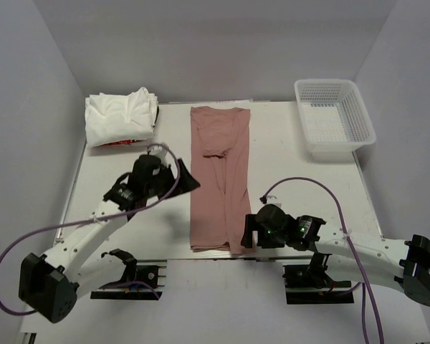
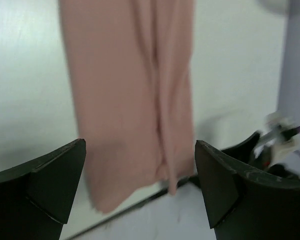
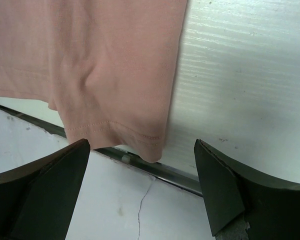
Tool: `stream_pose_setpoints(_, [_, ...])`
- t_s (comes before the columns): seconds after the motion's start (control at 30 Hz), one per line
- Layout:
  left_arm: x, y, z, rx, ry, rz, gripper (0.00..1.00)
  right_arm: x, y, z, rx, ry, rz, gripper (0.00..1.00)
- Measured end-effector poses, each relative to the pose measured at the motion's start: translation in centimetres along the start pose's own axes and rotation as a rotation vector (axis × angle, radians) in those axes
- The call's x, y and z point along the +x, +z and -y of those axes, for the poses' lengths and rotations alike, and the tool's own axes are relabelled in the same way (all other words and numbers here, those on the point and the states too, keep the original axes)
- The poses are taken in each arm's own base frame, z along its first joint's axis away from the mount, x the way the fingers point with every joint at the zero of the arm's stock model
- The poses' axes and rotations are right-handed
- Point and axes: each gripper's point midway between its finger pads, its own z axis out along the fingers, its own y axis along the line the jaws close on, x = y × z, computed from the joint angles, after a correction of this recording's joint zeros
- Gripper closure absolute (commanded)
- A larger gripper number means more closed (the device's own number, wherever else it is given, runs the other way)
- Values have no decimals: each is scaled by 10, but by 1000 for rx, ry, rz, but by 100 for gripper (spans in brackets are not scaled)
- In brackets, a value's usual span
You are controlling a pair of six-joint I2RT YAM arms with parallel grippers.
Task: Fold and stack the t-shirts
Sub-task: Grab the bottom of the folded rectangular tshirt with both arms
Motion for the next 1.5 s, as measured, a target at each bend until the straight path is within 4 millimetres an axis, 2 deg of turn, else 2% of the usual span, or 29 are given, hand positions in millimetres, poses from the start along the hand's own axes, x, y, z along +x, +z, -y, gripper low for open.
stream_pose_setpoints(0.13, [74, -11, -44, -78, -79, -150, 1, 2, -1, -3, -13, 26, -13, 10])
stream_pose_setpoints(0.17, [89, -15, -50, -83, -94, -186, 1, 3, -1, -4, -14, 32, -16, 10])
stream_pose_setpoints(0.23, [106, -23, -53, -69, -115, -217, 1, 6, 0, -2, -13, 49, -26, 10])
stream_pose_setpoints(0.37, [126, -30, -55, -45, -142, -261, 1, 16, 2, 2, -15, 78, -55, 10])
stream_pose_setpoints(0.63, [174, -32, -78, -130, -163, -426, 3, 21, 2, -5, -69, 129, -69, 10])
stream_pose_setpoints(0.87, [194, -28, -85, -170, -152, -504, 19, 21, 4, -13, -108, 146, -71, 10])
stream_pose_setpoints(1.1, [206, -17, -80, -154, -129, -553, 34, 19, 8, -17, -117, 146, -68, 10])
stream_pose_setpoints(1.17, [208, -13, -75, -141, -120, -566, 42, 18, 9, -17, -112, 151, -65, 10])
stream_pose_setpoints(1.2, [210, -10, -74, -138, -120, -572, 46, 17, 10, -17, -105, 154, -61, 14])
stream_pose_setpoints(1.23, [212, -9, -73, -134, -121, -581, 56, 16, 11, -16, -96, 154, -56, 19])
stream_pose_setpoints(1.3, [215, -5, -72, -134, -121, -592, 66, 14, 13, -13, -78, 155, -49, 37])
stream_pose_setpoints(1.33, [217, -4, -74, -140, -116, -596, 80, 14, 14, -11, -66, 152, -46, 53])
stream_pose_setpoints(1.4, [219, -3, -74, -144, -109, -600, 93, 16, 16, -5, -41, 147, -53, 64])
stream_pose_setpoints(1.43, [220, -3, -74, -144, -110, -603, 100, 19, 17, -1, -28, 142, -61, 75])
stream_pose_setpoints(1.5, [219, -2, -72, -140, -102, -602, 100, 21, 18, 1, -32, 114, -66, 86])
